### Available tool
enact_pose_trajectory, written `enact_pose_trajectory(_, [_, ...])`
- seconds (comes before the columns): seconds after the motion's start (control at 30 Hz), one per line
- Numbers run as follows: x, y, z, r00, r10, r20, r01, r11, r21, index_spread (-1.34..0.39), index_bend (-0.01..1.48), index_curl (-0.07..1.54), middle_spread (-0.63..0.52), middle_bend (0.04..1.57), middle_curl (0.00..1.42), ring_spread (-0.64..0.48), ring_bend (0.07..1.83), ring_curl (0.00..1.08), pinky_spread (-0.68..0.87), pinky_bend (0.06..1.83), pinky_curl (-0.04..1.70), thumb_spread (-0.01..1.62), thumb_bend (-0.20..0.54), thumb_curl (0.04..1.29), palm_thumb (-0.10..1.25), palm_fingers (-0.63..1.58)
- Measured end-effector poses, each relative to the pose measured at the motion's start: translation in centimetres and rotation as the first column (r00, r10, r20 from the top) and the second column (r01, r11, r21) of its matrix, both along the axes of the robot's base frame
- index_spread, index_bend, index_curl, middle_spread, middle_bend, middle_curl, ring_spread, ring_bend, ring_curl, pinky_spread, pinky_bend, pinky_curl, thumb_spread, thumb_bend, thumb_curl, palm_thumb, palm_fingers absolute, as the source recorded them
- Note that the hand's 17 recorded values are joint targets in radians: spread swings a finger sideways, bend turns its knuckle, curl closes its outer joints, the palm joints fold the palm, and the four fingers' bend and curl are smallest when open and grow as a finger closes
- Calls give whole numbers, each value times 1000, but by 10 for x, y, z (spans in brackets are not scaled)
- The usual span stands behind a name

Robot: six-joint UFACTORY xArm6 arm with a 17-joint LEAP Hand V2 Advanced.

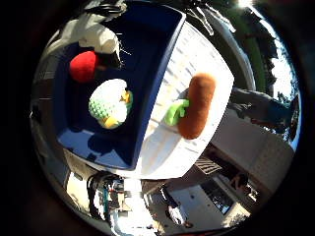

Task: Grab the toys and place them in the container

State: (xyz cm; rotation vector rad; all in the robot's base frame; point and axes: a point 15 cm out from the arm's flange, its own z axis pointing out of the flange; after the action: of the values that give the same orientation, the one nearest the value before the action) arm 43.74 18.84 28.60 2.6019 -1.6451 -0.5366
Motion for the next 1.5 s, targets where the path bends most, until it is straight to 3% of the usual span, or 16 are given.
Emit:
enact_pose_trajectory(0.17, [9,-20,25,1000,-22,12,22,1000,5,-449,169,452,59,139,392,298,500,320,461,924,414,1176,-24,459,748,-99])
enact_pose_trajectory(0.4, [27,-113,54,977,-211,25,211,977,10,-280,130,361,117,183,354,311,520,321,486,865,357,1171,-32,441,723,20])
enact_pose_trajectory(0.5, [34,-157,57,926,-377,24,377,926,-11,-185,125,329,141,208,359,325,561,326,499,870,344,1176,-38,432,687,90])
enact_pose_trajectory(0.53, [40,-182,55,882,-471,31,472,881,-24,-154,125,317,147,207,360,325,566,324,502,878,339,1177,-39,428,668,104])
enact_pose_trajectory(0.57, [46,-194,53,861,-507,47,508,861,-24,-138,123,312,150,208,361,326,574,328,503,882,338,1180,-38,425,662,111])
enact_pose_trajectory(0.73, [71,-220,26,759,-643,101,649,759,-47,-31,119,282,158,227,373,333,621,343,508,899,332,1181,-42,410,594,138])
enact_pose_trajectory(0.93, [69,-240,-56,688,-713,138,726,677,-123,49,142,259,170,221,378,333,627,341,508,900,312,1194,-28,399,559,132])
enact_pose_trajectory(1.3, [65,-236,-123,674,-734,86,735,653,-180,86,144,241,170,210,381,335,647,336,510,904,275,1195,-26,392,537,179])
enact_pose_trajectory(1.43, [62,-244,-130,668,-740,73,738,648,-189,54,71,189,70,330,425,279,819,374,481,1034,296,1182,-12,401,586,442])
enact_pose_trajectory(1.5, [60,-247,-130,669,-740,70,737,648,-190,-19,58,150,10,481,493,199,1022,443,433,1120,336,1170,-2,413,650,646])
